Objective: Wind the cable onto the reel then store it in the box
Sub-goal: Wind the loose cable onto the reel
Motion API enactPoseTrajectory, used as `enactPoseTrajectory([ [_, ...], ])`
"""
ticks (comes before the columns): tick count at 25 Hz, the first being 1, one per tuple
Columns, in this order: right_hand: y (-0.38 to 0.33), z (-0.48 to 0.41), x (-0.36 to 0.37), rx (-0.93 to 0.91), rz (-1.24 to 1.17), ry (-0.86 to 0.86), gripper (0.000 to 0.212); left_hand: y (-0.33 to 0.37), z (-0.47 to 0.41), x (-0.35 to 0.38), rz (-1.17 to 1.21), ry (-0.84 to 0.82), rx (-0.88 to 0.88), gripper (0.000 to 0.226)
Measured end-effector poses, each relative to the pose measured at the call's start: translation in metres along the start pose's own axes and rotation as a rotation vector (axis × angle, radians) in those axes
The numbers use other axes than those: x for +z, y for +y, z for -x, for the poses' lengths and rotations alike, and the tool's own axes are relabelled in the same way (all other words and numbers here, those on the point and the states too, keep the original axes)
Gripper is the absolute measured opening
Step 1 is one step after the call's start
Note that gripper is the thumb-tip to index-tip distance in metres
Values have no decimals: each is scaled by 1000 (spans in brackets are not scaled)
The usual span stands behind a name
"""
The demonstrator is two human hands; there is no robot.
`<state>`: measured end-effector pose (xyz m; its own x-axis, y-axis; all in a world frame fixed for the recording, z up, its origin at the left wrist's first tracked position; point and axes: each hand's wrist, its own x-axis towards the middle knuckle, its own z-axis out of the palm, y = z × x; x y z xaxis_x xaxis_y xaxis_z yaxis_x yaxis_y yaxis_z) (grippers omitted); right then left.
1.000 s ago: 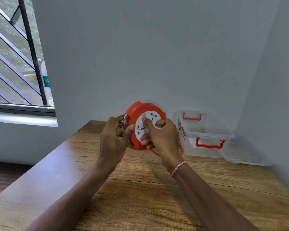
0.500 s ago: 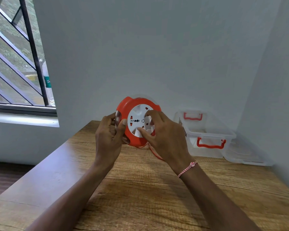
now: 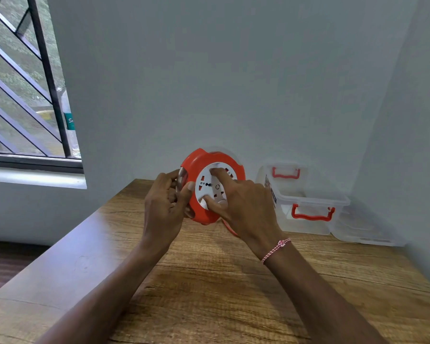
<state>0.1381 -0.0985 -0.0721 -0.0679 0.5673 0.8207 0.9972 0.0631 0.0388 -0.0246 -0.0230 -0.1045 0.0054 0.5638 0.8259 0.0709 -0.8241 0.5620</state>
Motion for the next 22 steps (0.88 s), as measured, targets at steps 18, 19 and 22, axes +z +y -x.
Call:
enactPoseTrajectory([
  [18, 9, -6, -11, 137, -129, 39, 44, 0, -6, -4, 42, 90, -98, 38],
  [19, 9, -5, -11, 44, -80, 13, 50, 1, -6, -3, 46, 91, -94, 39],
  [22, 5, -4, -6, -63, -29, -19, 64, 4, -5, -1, 51, 89, -73, 42],
])
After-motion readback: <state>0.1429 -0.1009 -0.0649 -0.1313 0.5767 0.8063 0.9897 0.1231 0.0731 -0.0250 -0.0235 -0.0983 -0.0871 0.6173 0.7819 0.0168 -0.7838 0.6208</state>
